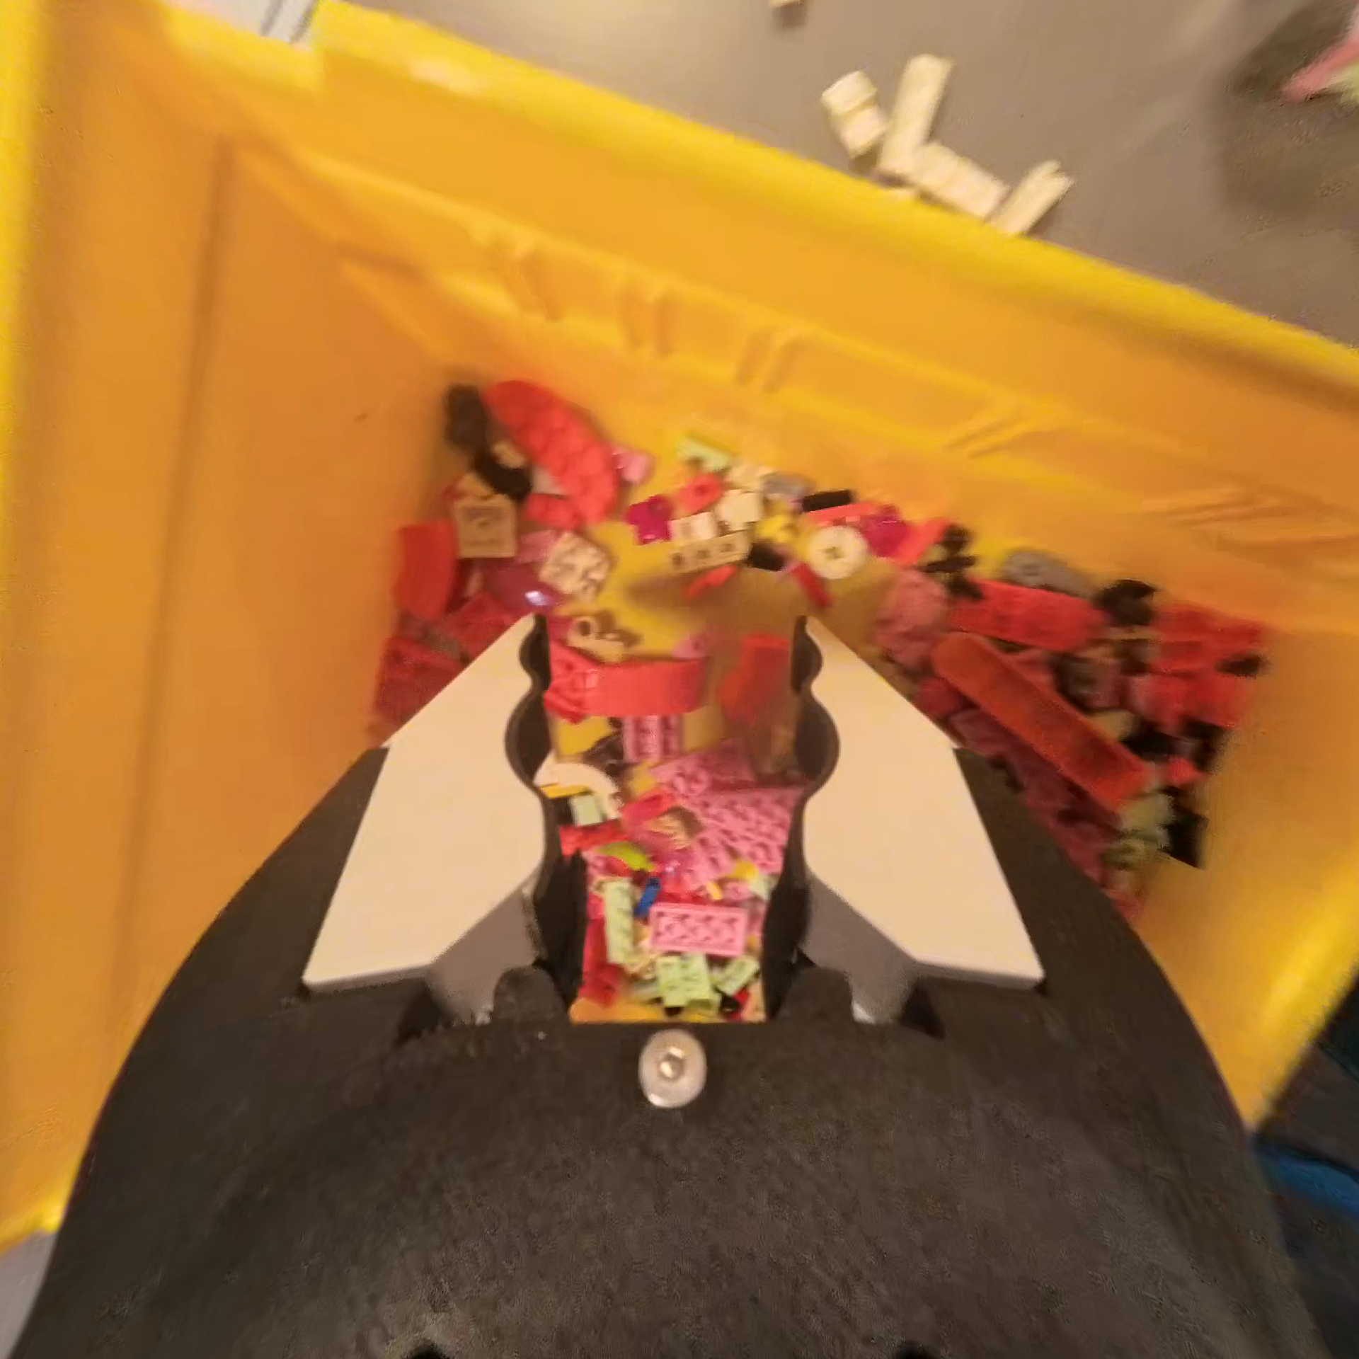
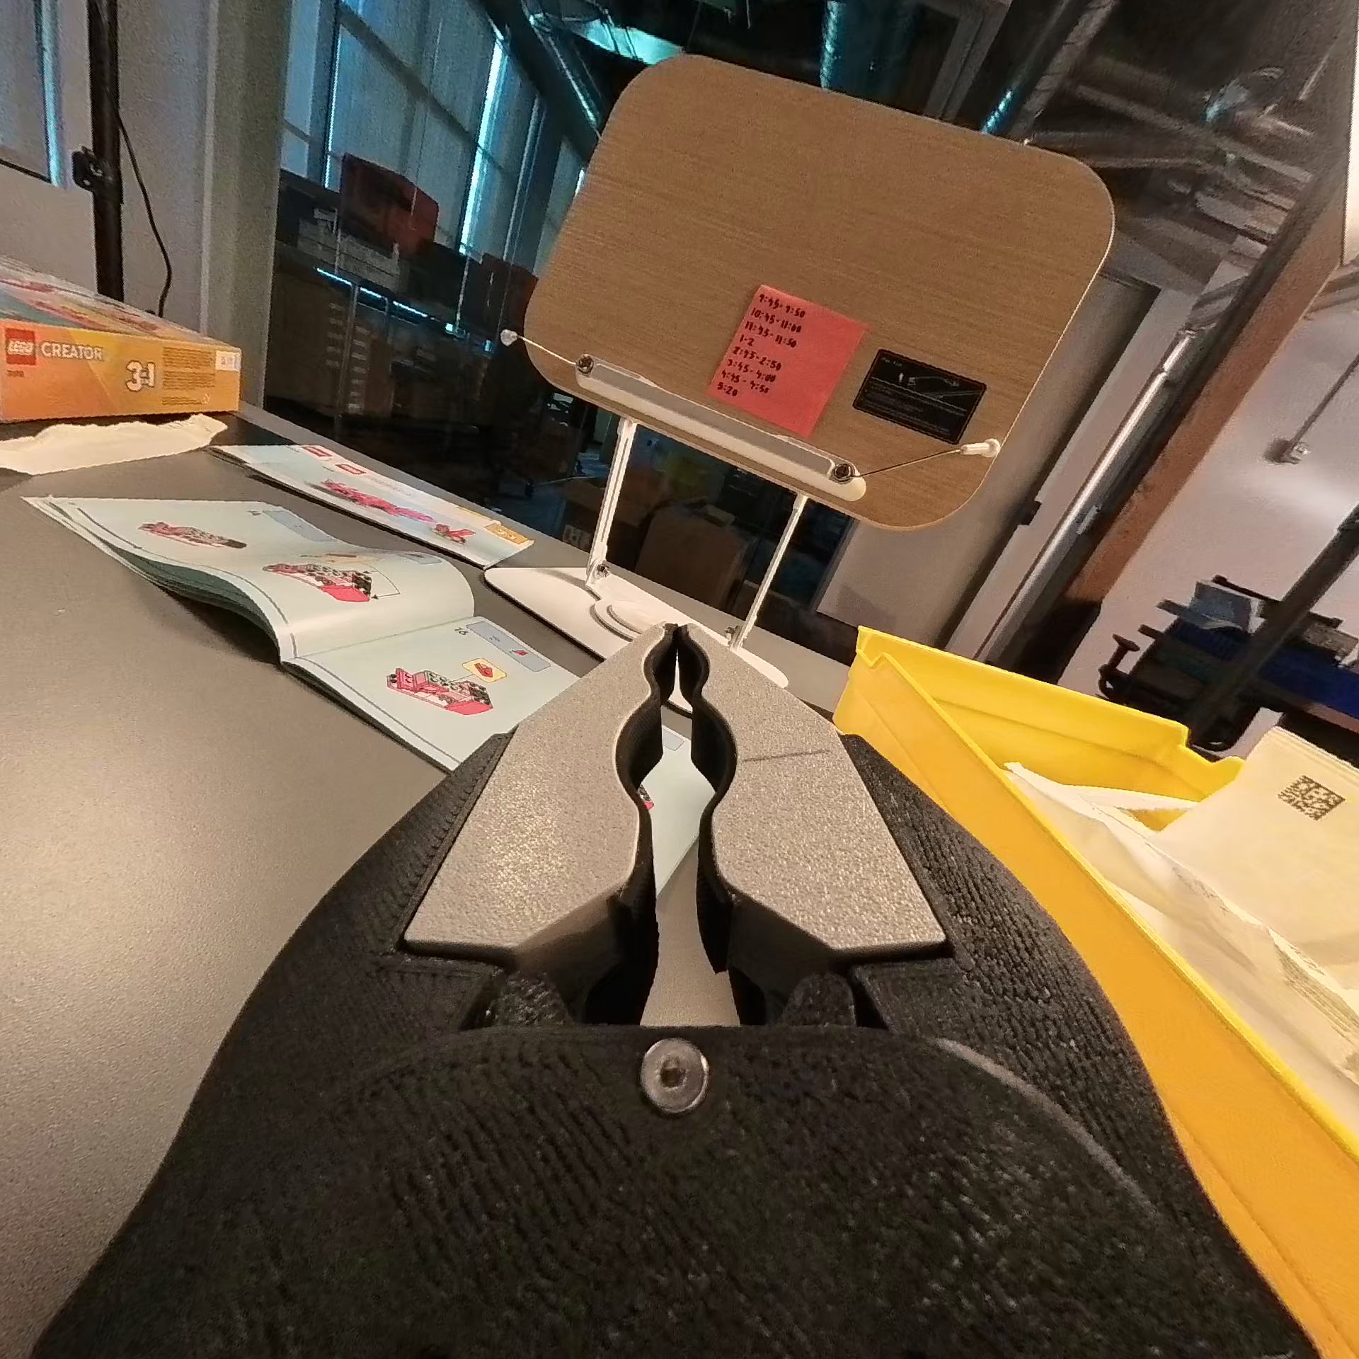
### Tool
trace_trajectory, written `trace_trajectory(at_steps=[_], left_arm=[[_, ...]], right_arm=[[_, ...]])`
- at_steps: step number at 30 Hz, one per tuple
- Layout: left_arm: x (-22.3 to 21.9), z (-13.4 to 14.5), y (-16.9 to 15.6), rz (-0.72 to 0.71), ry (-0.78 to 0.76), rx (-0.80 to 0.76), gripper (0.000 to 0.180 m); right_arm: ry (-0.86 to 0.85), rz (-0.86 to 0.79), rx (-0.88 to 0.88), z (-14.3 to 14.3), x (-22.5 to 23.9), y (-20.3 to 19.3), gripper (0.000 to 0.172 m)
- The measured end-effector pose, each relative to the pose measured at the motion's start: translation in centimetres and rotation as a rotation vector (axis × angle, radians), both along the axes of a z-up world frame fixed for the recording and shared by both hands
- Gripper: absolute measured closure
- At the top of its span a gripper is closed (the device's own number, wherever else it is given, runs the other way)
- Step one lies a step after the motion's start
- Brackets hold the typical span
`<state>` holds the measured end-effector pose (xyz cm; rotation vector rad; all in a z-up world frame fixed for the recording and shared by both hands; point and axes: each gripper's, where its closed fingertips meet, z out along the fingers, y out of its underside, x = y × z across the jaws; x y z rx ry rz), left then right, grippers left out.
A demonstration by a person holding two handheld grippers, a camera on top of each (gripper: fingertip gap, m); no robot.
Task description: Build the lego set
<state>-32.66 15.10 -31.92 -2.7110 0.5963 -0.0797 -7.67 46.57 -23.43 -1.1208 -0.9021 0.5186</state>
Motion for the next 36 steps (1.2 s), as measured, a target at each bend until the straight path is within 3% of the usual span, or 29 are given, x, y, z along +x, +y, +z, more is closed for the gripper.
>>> trace_trajectory(at_steps=[4, 8, 14, 17, 21, 26, 29, 32, 36], left_arm=[[2.7, 0.4, -1.9, -0.013, -0.076, -0.052, 0.074], [6.2, -0.1, -4.5, -0.112, -0.108, -0.102, 0.059], [6.6, -1.9, -6.1, -0.177, 0.041, -0.144, 0.054], [5.5, -1.9, -5.3, -0.150, 0.107, -0.094, 0.062], [1.6, -0.9, -2.9, 0.027, 0.236, 0.017, 0.076], [-2.0, 0.7, -3.1, 0.149, 0.349, 0.055, 0.088], [1.0, 0.8, -5.0, 0.037, 0.157, -0.027, 0.096], [4.2, 0.1, -8.5, -0.129, 0.007, -0.193, 0.140], [6.1, -0.7, -11.2, -0.208, -0.056, -0.331, 0.144]], right_arm=[[0.000, 0.000, 0.001, 0.0, 0.0, 0.0, 0.172], [0.002, 0.006, -0.002, 0.0, -0.1, -0.1, 0.172], [0.002, 0.008, -0.002, 0.0, -0.1, -0.1, 0.172], [0.002, 0.009, -0.003, 0.0, -0.1, -0.1, 0.172], [0.002, 0.010, -0.002, 0.0, -0.1, -0.1, 0.172], [0.005, 0.011, -0.004, 0.0, -0.1, -0.1, 0.172], [0.004, 0.014, -0.005, 0.0, -0.1, -0.2, 0.172], [0.002, 0.018, -0.003, 0.0, -0.2, -0.2, 0.172], [-0.002, 0.025, -0.002, 0.0, -0.3, -0.4, 0.172]])
